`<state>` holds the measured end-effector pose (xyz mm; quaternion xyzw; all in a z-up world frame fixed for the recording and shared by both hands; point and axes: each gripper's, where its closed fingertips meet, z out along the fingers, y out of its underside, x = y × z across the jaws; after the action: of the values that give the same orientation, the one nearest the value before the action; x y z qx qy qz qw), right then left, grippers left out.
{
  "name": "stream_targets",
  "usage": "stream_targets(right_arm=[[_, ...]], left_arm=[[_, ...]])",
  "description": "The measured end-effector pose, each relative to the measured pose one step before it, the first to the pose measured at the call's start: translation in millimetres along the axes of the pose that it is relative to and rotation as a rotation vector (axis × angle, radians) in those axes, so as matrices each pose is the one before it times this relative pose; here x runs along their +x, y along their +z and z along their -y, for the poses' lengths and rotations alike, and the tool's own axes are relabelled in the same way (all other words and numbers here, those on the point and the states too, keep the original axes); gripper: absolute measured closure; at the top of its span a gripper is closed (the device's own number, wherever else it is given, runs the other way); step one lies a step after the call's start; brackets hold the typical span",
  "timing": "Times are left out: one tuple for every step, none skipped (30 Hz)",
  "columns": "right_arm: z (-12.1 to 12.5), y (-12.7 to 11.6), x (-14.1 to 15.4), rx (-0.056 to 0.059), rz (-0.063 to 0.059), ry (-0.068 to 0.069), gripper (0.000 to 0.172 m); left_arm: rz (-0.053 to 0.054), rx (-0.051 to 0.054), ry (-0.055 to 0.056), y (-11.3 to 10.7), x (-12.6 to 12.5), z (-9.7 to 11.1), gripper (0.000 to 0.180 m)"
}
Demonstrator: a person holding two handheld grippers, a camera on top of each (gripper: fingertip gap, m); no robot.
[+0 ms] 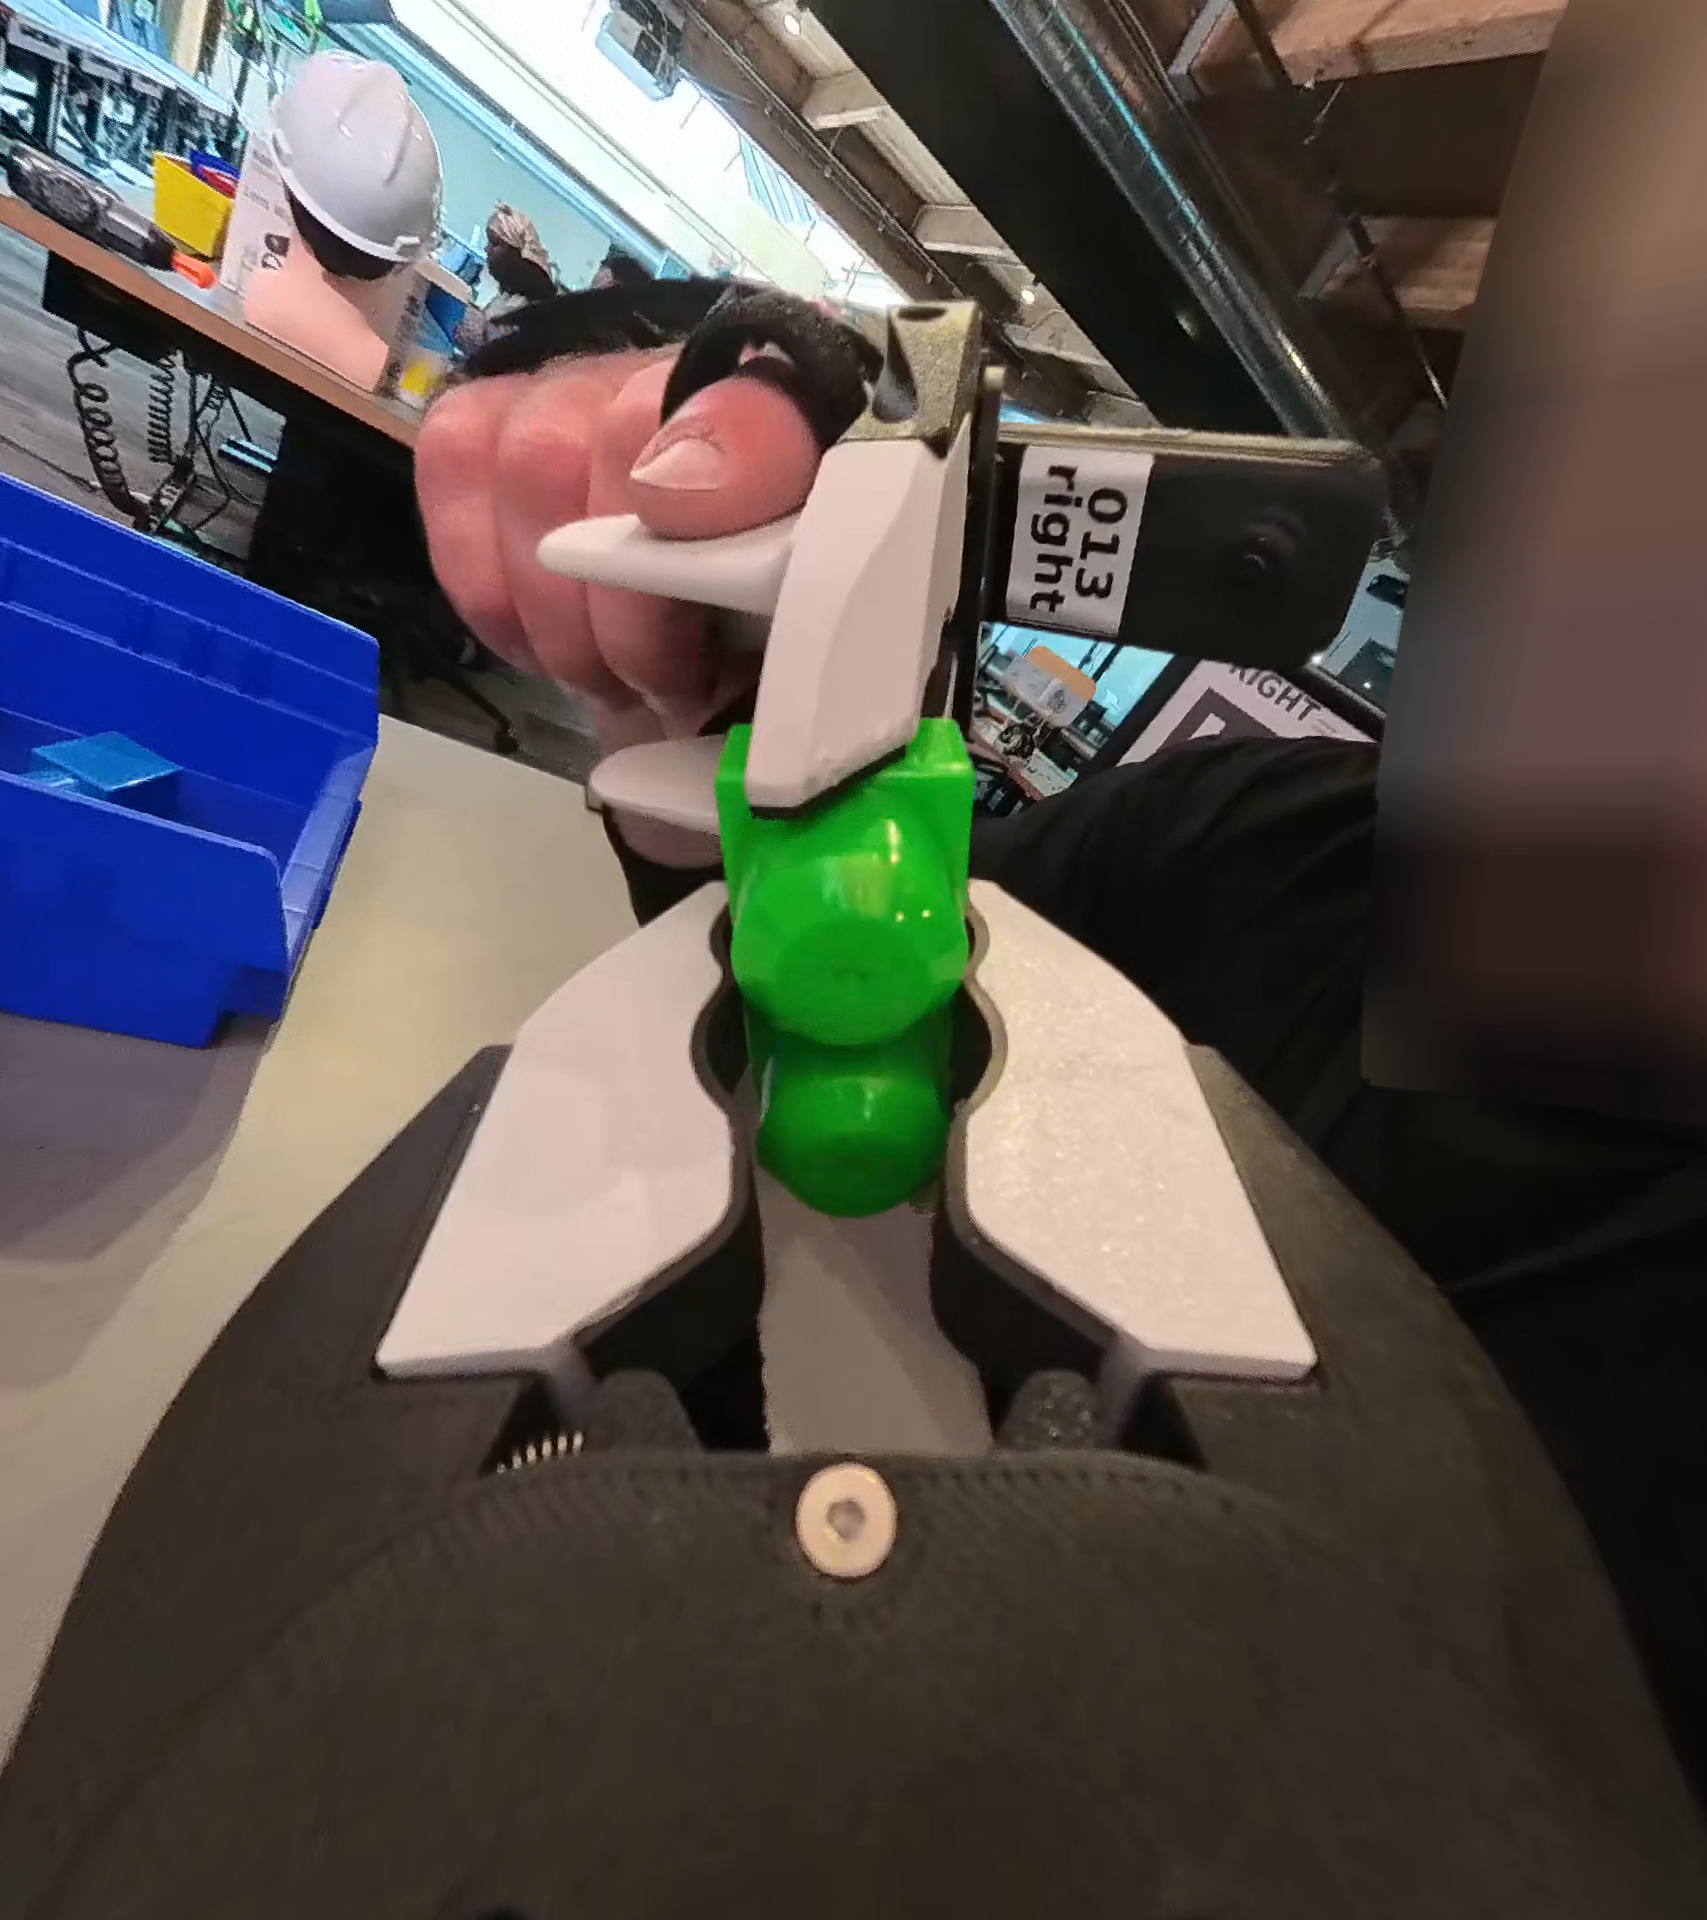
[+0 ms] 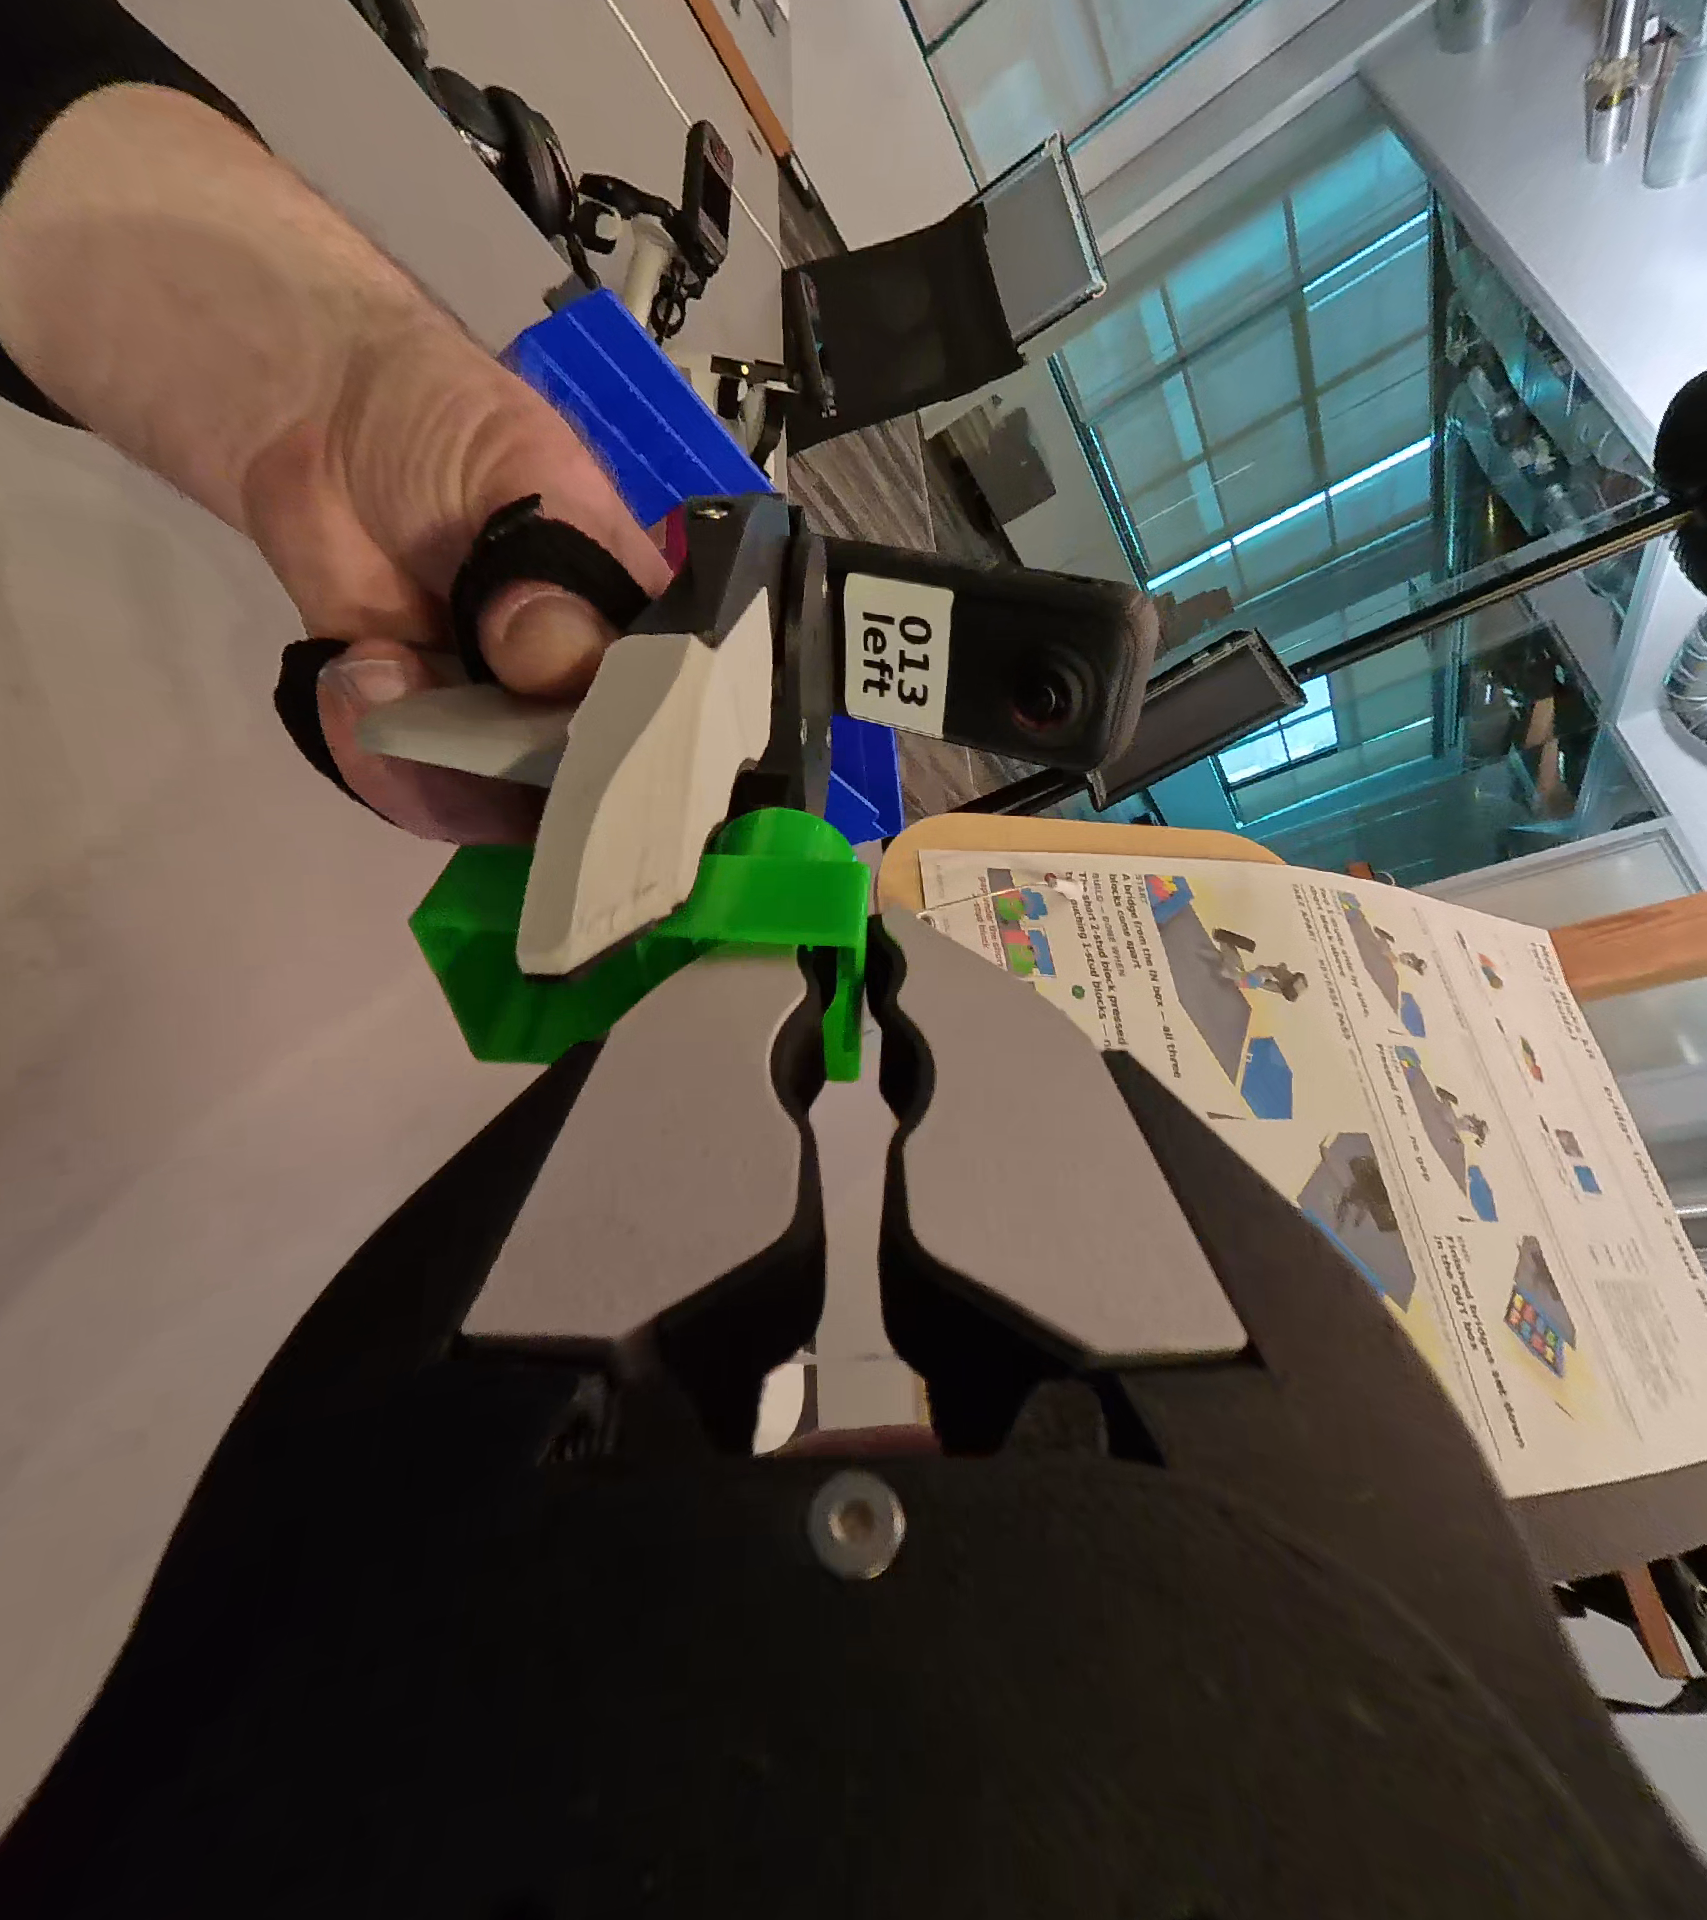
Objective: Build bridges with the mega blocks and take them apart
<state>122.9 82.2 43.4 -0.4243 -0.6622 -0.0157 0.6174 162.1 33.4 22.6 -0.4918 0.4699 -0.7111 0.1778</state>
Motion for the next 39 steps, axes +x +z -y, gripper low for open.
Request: stream_targets(right_arm=[[-0.46,-1.35,1.76,0.0004,-0.0069,-0.0015,0.167],[1.18,-1.58,1.38,0.0096,-0.0037,0.0028,0.167],[0.07,-1.46,1.32,0.0013,-0.0016,0.0047,0.167],[-0.16,-2.29,4.37,0.0005,-0.0166,0.0111,0.168],[0.12,-4.11,7.68,0.0074,-0.0318,0.016,0.167],[-1.17,-5.48,7.52,0.0041,-0.0192,0.0192,0.169],[-4.17,-6.06,8.27,-0.0132,-0.0171,0.0149,0.169],[-7.89,-7.03,11.49,-0.0314,-0.0377,-0.0006,0.169],[-10.76,-7.32,12.03,-0.0389,-0.0345,0.0027,0.169],[-13.08,-6.81,11.61,-0.0412,-0.0246,0.0141,0.169],[-15.34,-6.19,13.15,-0.0427,-0.0364,0.0093,0.169],[-18.93,-4.82,12.43,-0.0572,-0.0349,-0.0008,0.169],[-21.44,-2.83,9.53,-0.0677,-0.0183,0.0012,0.169],[-21.65,-1.39,7.48,-0.0635,-0.0073,0.0111,0.169],[-23.31,0.58,4.94,-0.0716,0.0102,0.026,0.169],[-24.39,2.31,4.34,-0.0762,0.0045,0.0114,0.168],[-23.9,4.04,3.32,-0.0738,-0.0007,-0.0034,0.168],[-23.11,5.81,-0.47,-0.0746,0.02,0.0077,0.168],[-21.96,7.63,-2.37,-0.0744,0.0298,0.015,0.169],[-20.0,8.81,-1.92,-0.072,0.0208,0.009,0.169],[-17.33,9.4,-4.06,-0.0653,0.0307,0.0095,0.168],[-15.55,10.16,-9.2,-0.0639,0.0656,0.0233,0.168],[-14.4,10.12,-8.15,-0.064,0.0519,0.0057,0.168],[-12.18,9.49,-2.92,-0.0588,0.0138,-0.0046,0.168],[-9.38,8.36,-3.74,-0.0468,0.0267,0.0153,0.168],[-7.46,7.36,-6.93,-0.0362,0.0514,0.0257,0.168],[-8.39,7.3,-3.96,-0.0439,0.0342,0.0311,0.168],[-7.99,6.69,3.72,-0.0455,-0.0145,0.032,0.162],[-5.58,5.38,2.94,-0.0317,-0.01,0.0312,0.136],[-3.83,3.82,-0.36,-0.0212,0.0079,0.0181,0.118],[-2.25,1.13,1.28,-0.0098,-0.0067,0.0053,0.116],[0.09,-0.9,1.74,0.0033,-0.0085,0.0032,0.115],[1.68,-2.54,0.67,0.0127,-0.0025,-0.0013,0.115],[1.51,-3.34,1.37,0.0091,-0.0092,-0.0014,0.117],[0.72,-3.47,2.84,0.0011,-0.0183,0.0024,0.119],[1.19,-3.44,2.08,0.0037,-0.0127,0.0022,0.12],[2.81,-3.41,0.13,0.0145,-0.0024,-0.0016,0.121],[3.41,-3.45,-0.58,0.0173,-0.0002,-0.0037,0.123],[2.85,-3.26,-0.2,0.0117,-0.0037,-0.0049,0.124]], left_arm=[[-0.0092,0.0097,-0.0023,-0.25,0.87,1.65,0.144],[-0.0065,0.0019,0.0068,0.38,1.76,0.87,0.144],[0.0096,-0.0049,0.0114,0.42,0.67,0.43,0.143],[0.0169,-0.0018,0.0226,-0.94,0.61,1.43,0.143],[0.0267,-0.0054,0.0249,-2.22,-0.64,1.6,0.138],[0.0459,-0.0091,0.0225,-3.36,-3.54,1.55,0.131],[0.0357,-0.0009,0.018,-4.39,-2.56,2.82,0.122],[0.0147,0.0123,0.0136,-6.11,0.19,4.97,0.12],[0.02,0.0146,0.0157,-7.53,-0.79,5.65,0.121],[0.0398,0.004,0.021,-8.39,-3.9,4.12,0.122],[0.0461,-0.0074,0.0201,-8.52,-5.59,2.51,0.122],[0.0336,-0.0049,0.0138,-8.47,-4.42,2.64,0.124],[0.0225,0.0067,0.0092,-8.87,-2.96,4.04,0.127],[0.0229,0.0123,0.0107,-9.5,-2.86,4.83,0.131],[0.0246,0.0083,0.012,-10.03,-3.35,4.28,0.135],[0.035,0.0005,0.0112,-10.45,-5.19,3.36,0.136],[0.0506,-0.0036,0.015,-11.39,-7.64,2.65,0.137],[0.0596,-0.0052,0.0173,-12.12,-9.33,1.98,0.138],[0.0565,-0.0021,0.0139,-12.21,-9.59,1.99,0.138],[0.0434,0.0011,0.0054,-12.05,-8.48,2.01,0.138],[0.0399,-0.0003,0.0006,-11.85,-8.4,1.47,0.138],[0.0503,-0.0066,0.0017,-11.56,-10.31,0.01,0.138],[0.06,-0.0104,0.004,-11.19,-12.01,-1.05,0.138],[0.0587,-0.0124,0.0027,-10.38,-12.3,-2.05,0.138],[0.0473,-0.0129,-0.0009,-9.39,-11.09,-2.44,0.138],[0.042,-0.0148,-0.0035,-8.54,-10.69,-3.04,0.137],[0.0434,-0.0176,-0.0043,-7.83,-10.93,-3.98,0.137],[0.038,-0.0142,-0.0077,-7.02,-10.3,-3.67,0.137],[0.0348,-0.0144,-0.0088,-6.33,-9.75,-3.76,0.137],[0.049,-0.0255,-0.0014,-5.82,-11.44,-5.31,0.136],[0.0647,-0.0306,0.0074,-5.32,-13.48,-6.44,0.136],[0.0641,-0.0315,0.0036,-4.19,-13.78,-6.93,0.135],[0.0474,-0.0342,-0.0032,-2.88,-11.79,-7.51,0.133],[0.0337,-0.032,-0.0062,-2.03,-9.73,-7.34,0.132],[0.0409,-0.0273,0.0,-1.66,-10.52,-6.75,0.132],[0.044,-0.0361,0.0107,-1.38,-10.65,-7.97,0.131],[0.0322,-0.0495,0.0135,-0.62,-8.77,-10.19,0.13],[0.0301,-0.0659,0.0199,0.12,-8.02,-12.73,0.13],[0.0463,-0.0662,0.0308,0.69,-9.73,-12.98,0.128]])
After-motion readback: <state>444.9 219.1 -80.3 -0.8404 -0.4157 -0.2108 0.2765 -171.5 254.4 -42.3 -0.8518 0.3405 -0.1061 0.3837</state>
